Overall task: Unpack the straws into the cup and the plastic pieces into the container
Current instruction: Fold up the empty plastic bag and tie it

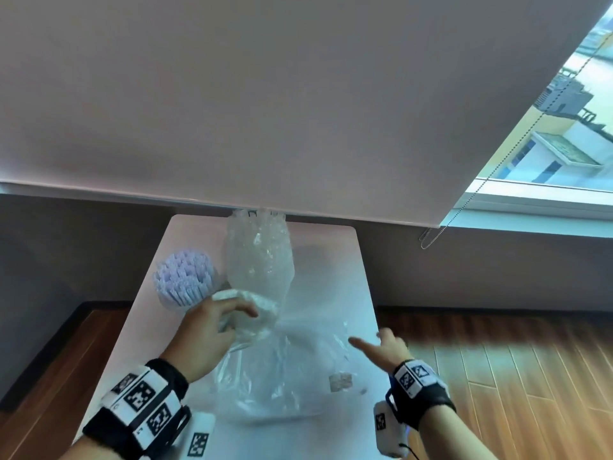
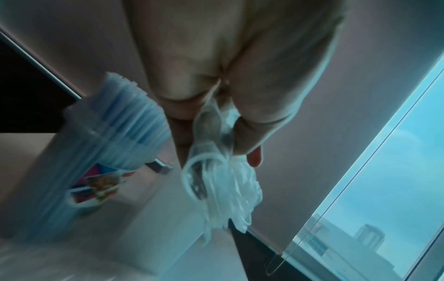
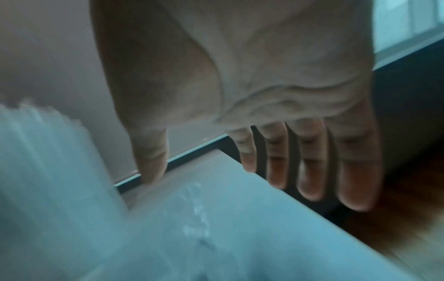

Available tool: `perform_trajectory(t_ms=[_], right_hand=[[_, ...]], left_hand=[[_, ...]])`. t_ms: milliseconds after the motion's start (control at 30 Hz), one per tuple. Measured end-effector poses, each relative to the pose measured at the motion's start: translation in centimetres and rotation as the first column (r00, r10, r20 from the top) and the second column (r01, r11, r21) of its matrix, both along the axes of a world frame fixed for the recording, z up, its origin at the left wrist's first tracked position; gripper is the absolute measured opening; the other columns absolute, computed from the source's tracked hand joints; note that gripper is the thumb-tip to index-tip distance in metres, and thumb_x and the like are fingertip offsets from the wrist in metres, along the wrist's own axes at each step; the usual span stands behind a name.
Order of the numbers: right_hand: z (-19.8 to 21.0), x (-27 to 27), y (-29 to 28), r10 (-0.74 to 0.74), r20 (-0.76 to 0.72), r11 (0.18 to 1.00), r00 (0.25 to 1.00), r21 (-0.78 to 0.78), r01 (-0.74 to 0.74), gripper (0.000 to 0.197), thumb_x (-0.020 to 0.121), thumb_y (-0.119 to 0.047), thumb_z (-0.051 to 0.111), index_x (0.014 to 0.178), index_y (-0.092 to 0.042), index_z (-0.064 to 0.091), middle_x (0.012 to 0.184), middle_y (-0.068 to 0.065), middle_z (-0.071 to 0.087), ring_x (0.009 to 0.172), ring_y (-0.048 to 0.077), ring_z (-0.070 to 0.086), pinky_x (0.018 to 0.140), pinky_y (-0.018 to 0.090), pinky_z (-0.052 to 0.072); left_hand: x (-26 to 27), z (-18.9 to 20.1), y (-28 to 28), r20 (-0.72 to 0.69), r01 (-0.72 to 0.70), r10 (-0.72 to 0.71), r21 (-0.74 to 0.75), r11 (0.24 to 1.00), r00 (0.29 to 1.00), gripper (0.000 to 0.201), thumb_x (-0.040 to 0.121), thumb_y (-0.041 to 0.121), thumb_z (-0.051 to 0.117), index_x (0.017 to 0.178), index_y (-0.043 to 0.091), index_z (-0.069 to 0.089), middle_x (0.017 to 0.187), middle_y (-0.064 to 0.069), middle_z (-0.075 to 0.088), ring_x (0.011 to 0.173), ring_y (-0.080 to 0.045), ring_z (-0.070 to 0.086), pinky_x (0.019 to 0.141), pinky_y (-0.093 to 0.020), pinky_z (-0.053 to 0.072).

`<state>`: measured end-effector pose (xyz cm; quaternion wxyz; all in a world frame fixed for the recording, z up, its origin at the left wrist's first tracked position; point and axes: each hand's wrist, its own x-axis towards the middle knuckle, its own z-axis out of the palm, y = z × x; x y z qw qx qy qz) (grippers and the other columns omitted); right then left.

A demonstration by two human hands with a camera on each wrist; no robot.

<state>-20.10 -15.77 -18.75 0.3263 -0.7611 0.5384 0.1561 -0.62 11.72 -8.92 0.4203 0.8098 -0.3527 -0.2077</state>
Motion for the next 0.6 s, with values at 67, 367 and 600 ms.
perform_trajectory(t_ms=[67,367,600], right_hand=[[-2.2,-1.2,0.9,-0.041,-0.100,0.976,0.994,0.209,0.061,0.104,0.062,-0.073,0.071,0.136,-0.008,0.041,0.137,0.012,0.050,0.120,0.028,0.055,0.097,0.039,0.048],[-1.2,-2.3,-0.5,-0.022,0.339,1.000,0.940,0.008,0.020,0.030,0.078,-0.001,0.055,0.071,-0.026,0.070,0.056,-0.003,0.065,0.047,0.014,0.053,0.049,0.026,0.042],[14.2,-1.8,-1.3,0.387,0.677,0.921,0.626,-0.310,-0.235,0.030,0.093,-0.002,0.059,0.098,-0.030,0.069,0.098,-0.004,0.071,0.083,0.014,0.071,0.079,0.028,0.055]], left_hand=[[-0.2,-1.7,0.5,0.088,-0.050,0.044,0.072,0.996,0.995,0.057,0.072,-0.019,0.055,0.083,0.035,0.071,0.102,0.021,0.067,0.106,0.006,0.056,0.095,-0.013,0.040],[-2.0,-2.8,-1.0,0.162,-0.054,0.030,0.145,0.988,0.986,0.019,0.082,0.014,0.066,0.089,0.029,0.074,0.110,0.015,0.058,0.104,-0.007,0.057,0.089,-0.019,0.038],[-3.2,-0.7,-3.4,0.201,-0.020,0.000,0.099,0.995,0.980,0.047,0.075,0.050,0.076,0.115,0.026,0.067,0.128,0.014,0.044,0.110,-0.002,0.047,0.090,-0.019,0.034]])
